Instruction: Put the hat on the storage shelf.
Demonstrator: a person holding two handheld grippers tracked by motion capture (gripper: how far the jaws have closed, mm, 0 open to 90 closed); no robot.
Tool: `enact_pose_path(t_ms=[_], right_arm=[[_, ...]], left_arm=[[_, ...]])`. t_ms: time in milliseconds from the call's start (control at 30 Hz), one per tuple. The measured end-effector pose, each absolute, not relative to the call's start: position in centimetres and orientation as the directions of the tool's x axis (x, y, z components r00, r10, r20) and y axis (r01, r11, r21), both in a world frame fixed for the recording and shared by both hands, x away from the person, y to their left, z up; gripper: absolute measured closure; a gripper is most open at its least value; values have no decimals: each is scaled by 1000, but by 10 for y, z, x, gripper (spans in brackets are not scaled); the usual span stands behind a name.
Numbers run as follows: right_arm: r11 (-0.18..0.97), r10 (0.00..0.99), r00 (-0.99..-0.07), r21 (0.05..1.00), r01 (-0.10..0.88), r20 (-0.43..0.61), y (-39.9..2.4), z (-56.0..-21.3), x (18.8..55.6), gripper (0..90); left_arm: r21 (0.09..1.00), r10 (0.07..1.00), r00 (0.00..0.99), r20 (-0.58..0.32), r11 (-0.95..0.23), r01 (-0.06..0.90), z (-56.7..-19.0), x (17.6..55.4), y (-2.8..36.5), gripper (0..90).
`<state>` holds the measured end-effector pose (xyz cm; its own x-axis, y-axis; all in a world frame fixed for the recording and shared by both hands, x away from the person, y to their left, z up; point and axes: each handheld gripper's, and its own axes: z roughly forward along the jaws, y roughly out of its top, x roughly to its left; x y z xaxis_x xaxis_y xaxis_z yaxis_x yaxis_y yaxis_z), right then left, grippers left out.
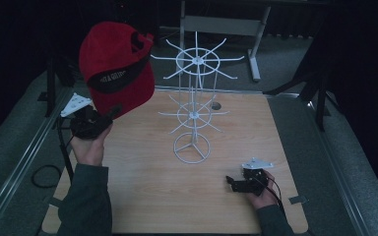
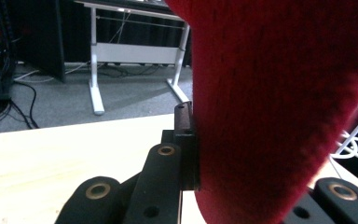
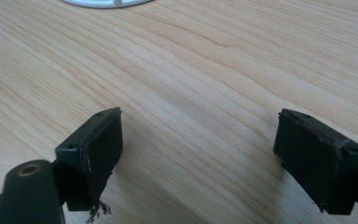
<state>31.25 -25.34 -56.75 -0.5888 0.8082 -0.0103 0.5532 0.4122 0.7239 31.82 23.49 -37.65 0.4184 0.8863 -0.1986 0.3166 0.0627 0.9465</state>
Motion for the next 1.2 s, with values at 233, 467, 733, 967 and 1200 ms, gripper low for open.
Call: enact_pose_path(t_ms=[233,467,733,967,1200], right_arm=[[413,808,-590,723,553,-11,-253,-567,313,153],[413,808,-590,724,553,-11,-253,-567,313,153],[413,808,-589,723,553,-11,-253,-567,312,153],[414,808,-590,723,553,-11,-253,-567,313,153],[413,808,-589,723,553,-11,-253,-567,313,153]], left_arm=[[952,883,427,-194,65,299,-371,314,233,856],[956,878,437,-197,72,285,-368,309,233,856],[960,874,449,-189,67,273,-365,303,231,856],[961,875,447,-187,68,269,-364,301,232,856],[964,876,448,-181,66,259,-363,297,232,856]])
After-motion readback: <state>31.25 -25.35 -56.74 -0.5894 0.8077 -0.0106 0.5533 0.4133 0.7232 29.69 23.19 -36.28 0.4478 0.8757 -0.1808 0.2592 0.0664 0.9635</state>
